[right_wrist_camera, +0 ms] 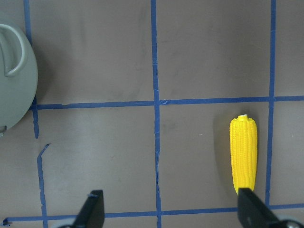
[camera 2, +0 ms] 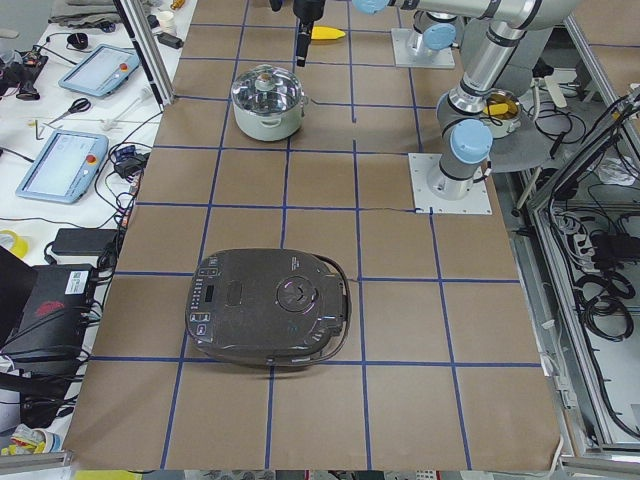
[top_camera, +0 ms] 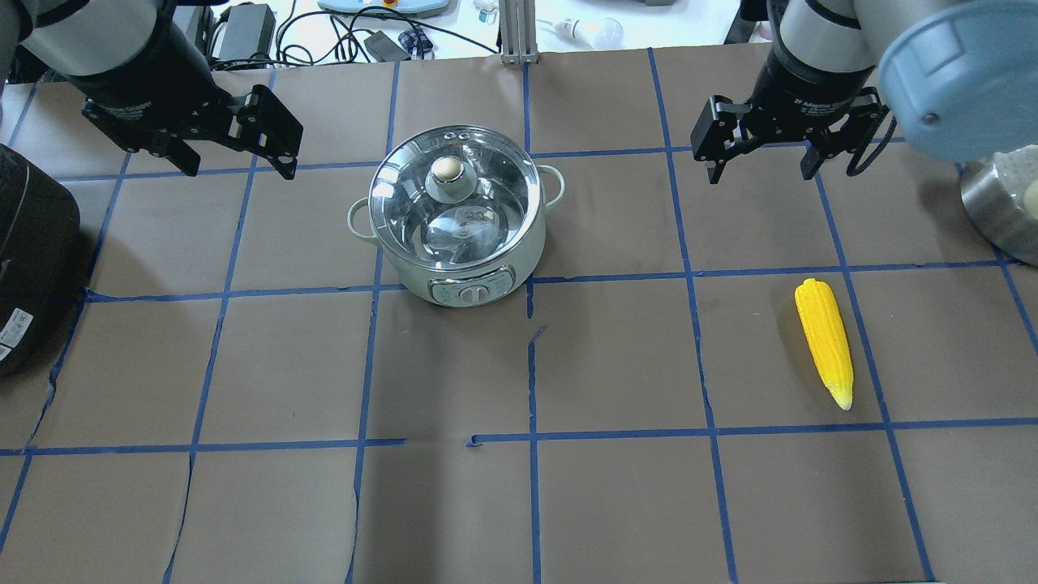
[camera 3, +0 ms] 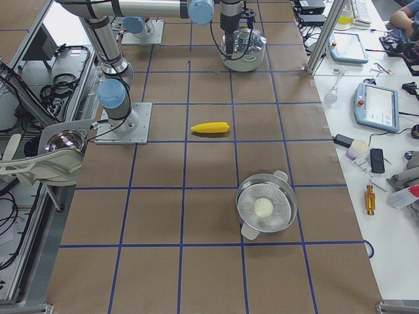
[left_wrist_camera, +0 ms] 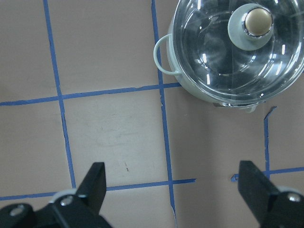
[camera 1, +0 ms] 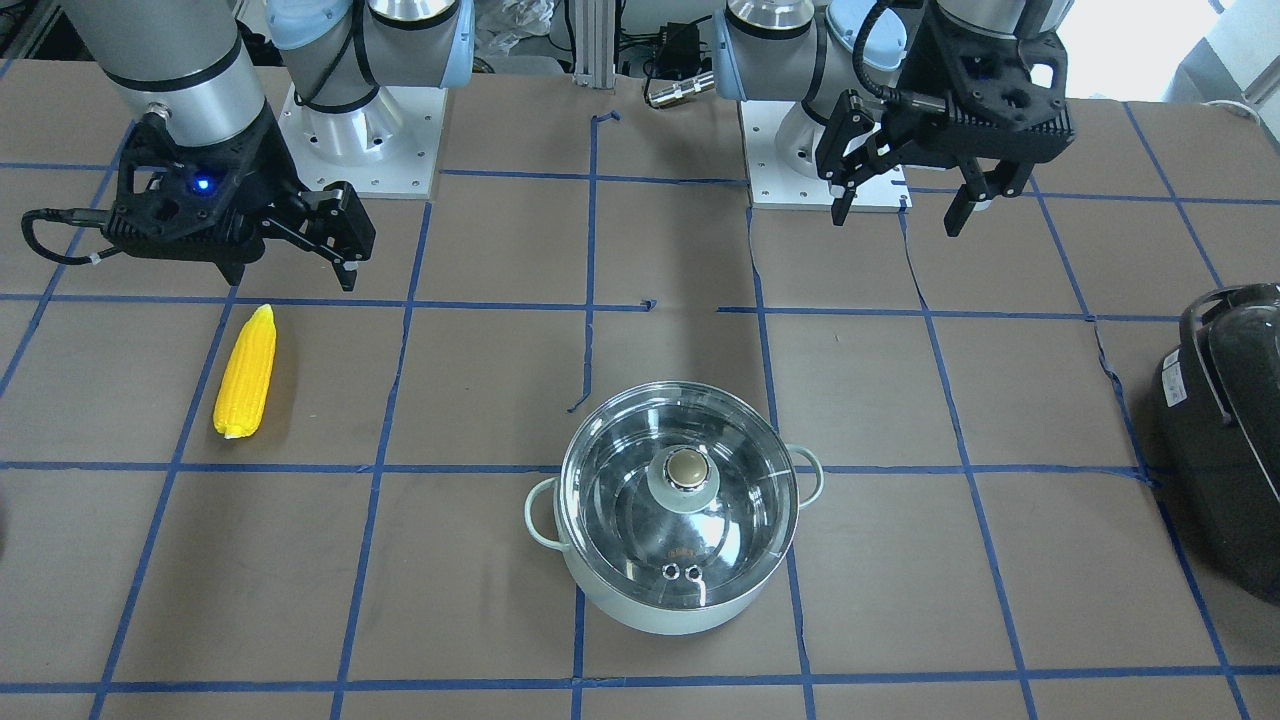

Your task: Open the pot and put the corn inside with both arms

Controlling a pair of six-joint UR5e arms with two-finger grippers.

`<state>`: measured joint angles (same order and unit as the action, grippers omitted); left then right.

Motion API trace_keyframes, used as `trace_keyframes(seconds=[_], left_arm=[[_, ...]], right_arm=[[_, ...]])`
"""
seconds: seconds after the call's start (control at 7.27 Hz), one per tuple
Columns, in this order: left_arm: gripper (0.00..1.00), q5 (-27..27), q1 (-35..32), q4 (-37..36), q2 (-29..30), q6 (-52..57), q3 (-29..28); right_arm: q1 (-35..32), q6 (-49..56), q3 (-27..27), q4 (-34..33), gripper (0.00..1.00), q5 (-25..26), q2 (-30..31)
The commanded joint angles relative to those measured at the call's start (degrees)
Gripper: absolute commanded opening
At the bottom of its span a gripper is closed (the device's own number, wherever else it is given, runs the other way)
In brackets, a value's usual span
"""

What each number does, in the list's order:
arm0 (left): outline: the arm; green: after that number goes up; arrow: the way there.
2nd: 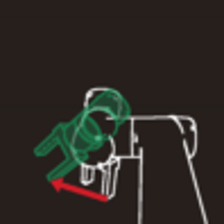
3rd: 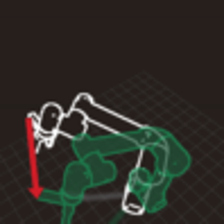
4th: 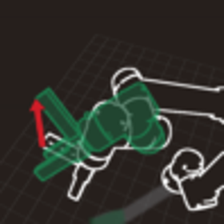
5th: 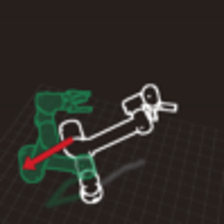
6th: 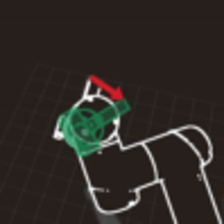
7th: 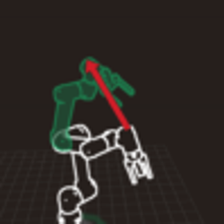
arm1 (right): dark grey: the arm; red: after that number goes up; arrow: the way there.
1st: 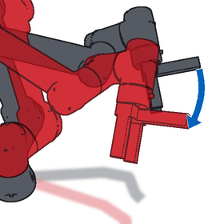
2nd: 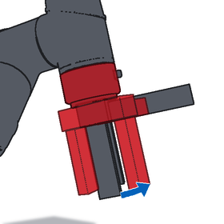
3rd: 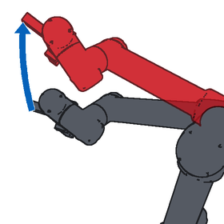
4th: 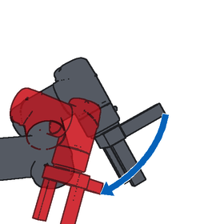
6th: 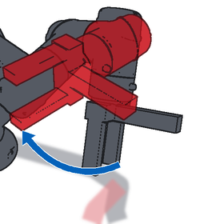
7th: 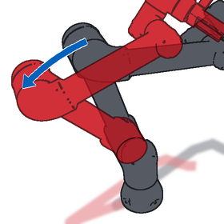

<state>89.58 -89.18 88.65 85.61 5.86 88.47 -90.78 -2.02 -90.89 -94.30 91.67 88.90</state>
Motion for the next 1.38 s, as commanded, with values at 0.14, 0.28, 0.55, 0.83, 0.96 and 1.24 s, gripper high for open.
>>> trace_keyframes(seconds=[0.14, 0.28, 0.55, 0.83, 0.96, 1.24], left_arm=[[1.0, -4.29, 0.06, 1.43, 0.51, -1.63, -0.22], [1.0, -3.89, -0.12, 0.48, 2.26, -9.74, -1.44], [0.98, -5.02, -4.74, -10.03, 11.45, -19.06, -6.87], [0.98, -3.63, -11.17, -13.32, 21.83, -22.55, -10.68], [0.99, 0.38, -13.8, -17.24, 26.06, -22.82, -10.77], [0.99, 1.65, -14.44, -18.52, 27.77, -22.83, -10.08]], right_arm=[[0.17, -0.53, -0.07, 1.05, 1.0, -0.09, -0.13], [0.6, -0.53, -0.34, 0.61, 1.0, -0.09, -0.31], [7.69, 0.78, -2.7, 0.17, 1.0, -1.31, -0.48], [13.16, 11.8, -8.05, -3.14, 1.0, -0.45, -0.84], [14.13, 12.73, -8.42, -4.82, 1.0, -0.53, -1.27], [18.16, 21.98, -14.97, -7.54, 1.0, -0.87, -2.07]])
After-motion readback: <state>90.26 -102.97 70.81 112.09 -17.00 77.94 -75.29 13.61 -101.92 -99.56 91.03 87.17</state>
